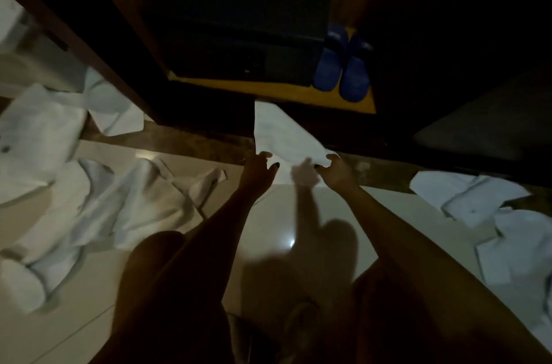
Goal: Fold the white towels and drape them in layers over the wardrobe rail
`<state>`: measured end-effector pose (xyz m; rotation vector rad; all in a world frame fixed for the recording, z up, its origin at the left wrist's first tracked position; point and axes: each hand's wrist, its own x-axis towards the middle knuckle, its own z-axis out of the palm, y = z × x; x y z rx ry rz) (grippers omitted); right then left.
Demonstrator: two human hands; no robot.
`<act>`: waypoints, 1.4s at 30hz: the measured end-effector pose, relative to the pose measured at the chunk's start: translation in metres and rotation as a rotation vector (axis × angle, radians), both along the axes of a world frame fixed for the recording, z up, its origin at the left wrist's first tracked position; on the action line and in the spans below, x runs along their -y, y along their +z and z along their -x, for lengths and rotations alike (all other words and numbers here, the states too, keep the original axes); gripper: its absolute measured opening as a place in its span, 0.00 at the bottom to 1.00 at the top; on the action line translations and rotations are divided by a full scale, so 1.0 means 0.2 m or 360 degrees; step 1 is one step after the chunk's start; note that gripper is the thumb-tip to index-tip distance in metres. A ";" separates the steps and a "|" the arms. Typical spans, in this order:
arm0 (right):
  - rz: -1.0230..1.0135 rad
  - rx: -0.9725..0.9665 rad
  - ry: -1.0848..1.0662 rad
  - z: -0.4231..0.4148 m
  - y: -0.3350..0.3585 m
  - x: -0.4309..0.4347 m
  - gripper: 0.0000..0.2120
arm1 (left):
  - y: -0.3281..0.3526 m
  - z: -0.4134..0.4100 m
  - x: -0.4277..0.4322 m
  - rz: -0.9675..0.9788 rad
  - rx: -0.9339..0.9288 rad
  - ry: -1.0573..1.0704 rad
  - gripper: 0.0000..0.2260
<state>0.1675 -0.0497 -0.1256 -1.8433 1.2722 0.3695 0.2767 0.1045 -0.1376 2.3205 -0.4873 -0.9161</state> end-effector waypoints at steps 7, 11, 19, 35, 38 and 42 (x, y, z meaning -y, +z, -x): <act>0.0497 -0.0243 -0.0553 0.03 -0.73 0.02 0.27 | -0.74 -0.07 -0.01 -0.0076 -0.0144 0.0230 0.25; 0.0843 -0.0336 -0.0851 0.05 -0.91 0.03 0.36 | -0.90 -0.05 -0.02 -0.0210 0.0044 0.0263 0.23; 0.0389 0.0154 -0.0928 0.19 -0.93 0.07 0.17 | -0.94 -0.06 -0.04 -0.0072 -0.0139 0.0475 0.14; -0.0352 0.0804 -0.0891 0.23 1.46 0.05 0.08 | 1.52 -0.16 -0.31 0.0894 -0.0409 0.0755 0.12; -0.0266 0.0840 -0.0767 0.26 1.97 0.01 0.11 | 2.02 -0.12 -0.37 0.0899 -0.0324 0.0816 0.11; -0.0047 0.0863 -0.0660 0.29 2.60 -0.07 0.11 | 2.60 -0.05 -0.41 0.0827 -0.0120 0.0887 0.10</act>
